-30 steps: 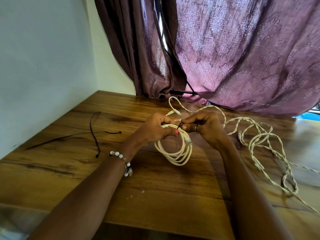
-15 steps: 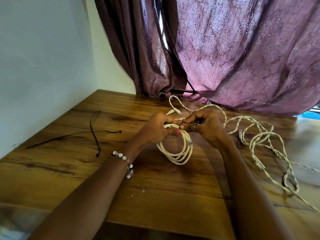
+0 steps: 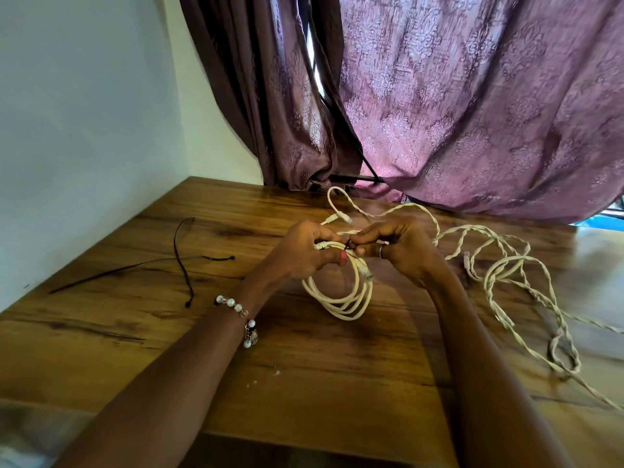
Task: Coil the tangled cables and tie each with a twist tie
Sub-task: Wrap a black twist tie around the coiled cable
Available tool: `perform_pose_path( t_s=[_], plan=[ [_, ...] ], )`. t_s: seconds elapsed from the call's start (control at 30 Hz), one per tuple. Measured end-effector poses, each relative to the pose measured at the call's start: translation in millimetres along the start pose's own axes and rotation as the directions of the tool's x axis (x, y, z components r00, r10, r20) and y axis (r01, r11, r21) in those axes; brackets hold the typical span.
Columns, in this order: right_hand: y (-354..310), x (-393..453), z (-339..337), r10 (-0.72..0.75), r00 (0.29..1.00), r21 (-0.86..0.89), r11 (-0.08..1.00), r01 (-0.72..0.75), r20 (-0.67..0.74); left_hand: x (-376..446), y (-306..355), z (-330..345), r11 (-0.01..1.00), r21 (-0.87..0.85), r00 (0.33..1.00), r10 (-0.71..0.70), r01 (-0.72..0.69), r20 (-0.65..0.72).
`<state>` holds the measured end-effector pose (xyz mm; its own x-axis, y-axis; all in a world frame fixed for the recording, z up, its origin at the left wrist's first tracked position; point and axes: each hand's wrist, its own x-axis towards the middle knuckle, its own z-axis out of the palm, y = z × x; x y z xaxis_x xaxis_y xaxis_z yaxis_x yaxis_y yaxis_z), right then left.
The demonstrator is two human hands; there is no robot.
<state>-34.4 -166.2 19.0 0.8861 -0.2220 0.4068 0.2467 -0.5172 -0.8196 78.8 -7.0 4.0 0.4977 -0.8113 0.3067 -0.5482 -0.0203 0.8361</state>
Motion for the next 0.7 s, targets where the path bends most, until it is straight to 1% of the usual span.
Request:
perform_pose_path(
  t_s=[0.13, 0.27, 0.4, 0.53, 0.7],
  plan=[
    [-1.0, -1.5, -0.7, -0.03, 0.999, -0.041, 0.999, 0.031, 0.026, 1.5, -3.9, -0.3, 0.999, 0.001, 0.999, -0.034, 0.034, -0.014],
    [-2.5, -0.8, 0.4, -0.052, 0.999, -0.088, 0.995, 0.051, -0.004, 2.0, -3.6, -0.3, 1.0, 0.02, 1.0, -0.015, 0.015, -0.014],
    [-3.0, -0.6, 0.8, -0.051, 0.999, -0.086, 0.995, 0.05, -0.01, 2.0, -3.7, -0.5, 1.0, 0.024, 1.0, -0.014, 0.014, -0.014],
    [-2.9, 0.1, 0.4, -0.002, 1.0, -0.058, 0.998, 0.001, -0.004, 2.4, -3.1, -1.0, 0.999, 0.042, 1.0, 0.011, -0.011, -0.005],
    [-5.5, -0.6, 0.3, 0.094, 0.995, 0.031, 0.995, -0.095, 0.031, 2.1, -2.5, 0.0, 0.996, 0.078, 0.998, 0.052, -0.053, 0.021]
  ],
)
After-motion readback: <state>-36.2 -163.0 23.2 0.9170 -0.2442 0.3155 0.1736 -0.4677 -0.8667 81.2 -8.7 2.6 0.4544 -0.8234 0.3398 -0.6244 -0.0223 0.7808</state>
